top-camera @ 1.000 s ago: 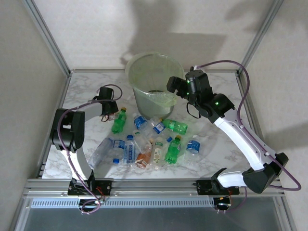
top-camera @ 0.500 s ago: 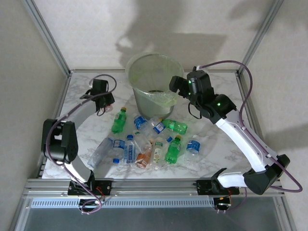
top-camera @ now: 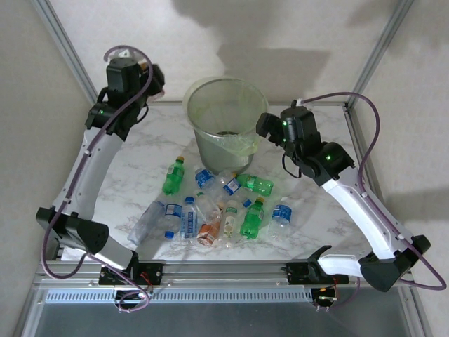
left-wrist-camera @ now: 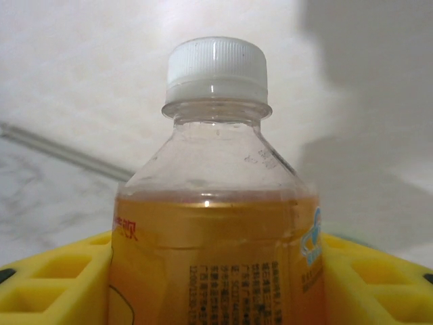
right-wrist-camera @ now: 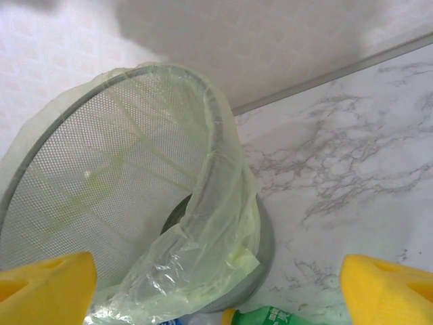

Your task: Put the plastic bottles in the bin

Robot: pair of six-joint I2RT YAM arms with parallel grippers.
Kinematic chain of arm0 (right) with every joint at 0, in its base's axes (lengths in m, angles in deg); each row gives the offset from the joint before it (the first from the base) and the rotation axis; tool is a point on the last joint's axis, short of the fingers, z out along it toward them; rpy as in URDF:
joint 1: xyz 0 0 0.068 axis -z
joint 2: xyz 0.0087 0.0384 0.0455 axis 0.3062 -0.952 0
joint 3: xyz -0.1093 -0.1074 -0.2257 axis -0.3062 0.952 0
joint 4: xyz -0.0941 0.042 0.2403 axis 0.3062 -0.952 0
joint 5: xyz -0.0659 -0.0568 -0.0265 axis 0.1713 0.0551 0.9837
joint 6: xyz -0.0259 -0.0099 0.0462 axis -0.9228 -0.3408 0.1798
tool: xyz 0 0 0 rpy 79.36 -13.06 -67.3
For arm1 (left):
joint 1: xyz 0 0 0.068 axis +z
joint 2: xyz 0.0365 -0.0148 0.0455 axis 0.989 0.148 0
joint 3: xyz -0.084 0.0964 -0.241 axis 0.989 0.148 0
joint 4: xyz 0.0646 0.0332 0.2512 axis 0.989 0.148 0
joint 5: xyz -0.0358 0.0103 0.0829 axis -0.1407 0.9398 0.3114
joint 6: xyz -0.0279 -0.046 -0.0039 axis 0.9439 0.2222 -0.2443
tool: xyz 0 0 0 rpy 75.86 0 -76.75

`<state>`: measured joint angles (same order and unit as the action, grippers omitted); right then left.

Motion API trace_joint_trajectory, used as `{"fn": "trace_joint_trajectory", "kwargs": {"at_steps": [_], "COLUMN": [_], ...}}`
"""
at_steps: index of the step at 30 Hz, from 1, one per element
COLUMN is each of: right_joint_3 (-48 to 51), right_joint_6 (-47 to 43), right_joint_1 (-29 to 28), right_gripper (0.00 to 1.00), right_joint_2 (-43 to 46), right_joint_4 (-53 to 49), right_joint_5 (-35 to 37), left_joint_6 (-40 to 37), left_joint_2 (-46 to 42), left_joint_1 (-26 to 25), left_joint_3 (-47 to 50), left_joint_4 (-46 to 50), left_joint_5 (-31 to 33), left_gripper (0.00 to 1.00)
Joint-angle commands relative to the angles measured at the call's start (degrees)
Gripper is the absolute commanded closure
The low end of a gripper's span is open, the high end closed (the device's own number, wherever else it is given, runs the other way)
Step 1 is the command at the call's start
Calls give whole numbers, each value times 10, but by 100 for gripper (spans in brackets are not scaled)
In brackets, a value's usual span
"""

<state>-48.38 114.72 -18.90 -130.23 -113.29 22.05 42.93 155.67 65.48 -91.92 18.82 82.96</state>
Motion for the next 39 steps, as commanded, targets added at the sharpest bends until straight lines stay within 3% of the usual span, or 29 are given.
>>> {"fn": "trace_joint_trajectory", "kwargs": {"at_steps": [1,10,23,39], "right_joint_3": [18,57,96,95], "right_joint_6": [16,37,52,52], "right_joint_1": [4,9,19,41], "right_gripper": [7,7,7,4], "right_joint_2": [10,47,73,83], "right_joint_4": [-24,-44,-53,-79], "right_joint_5": [21,34,33,34], "left_joint_6": [-10,-2,-7,-13], "left_joint_2": [49,163,223,188], "left_joint_1": [-55,-165,-178,-193], "left_joint_3": [-55,-71,-66,-64], "left_joint_4": [48,37,41,20], "left_joint_5": [-5,-20,-24,-5], "left_gripper": [41,44,44,15]}}
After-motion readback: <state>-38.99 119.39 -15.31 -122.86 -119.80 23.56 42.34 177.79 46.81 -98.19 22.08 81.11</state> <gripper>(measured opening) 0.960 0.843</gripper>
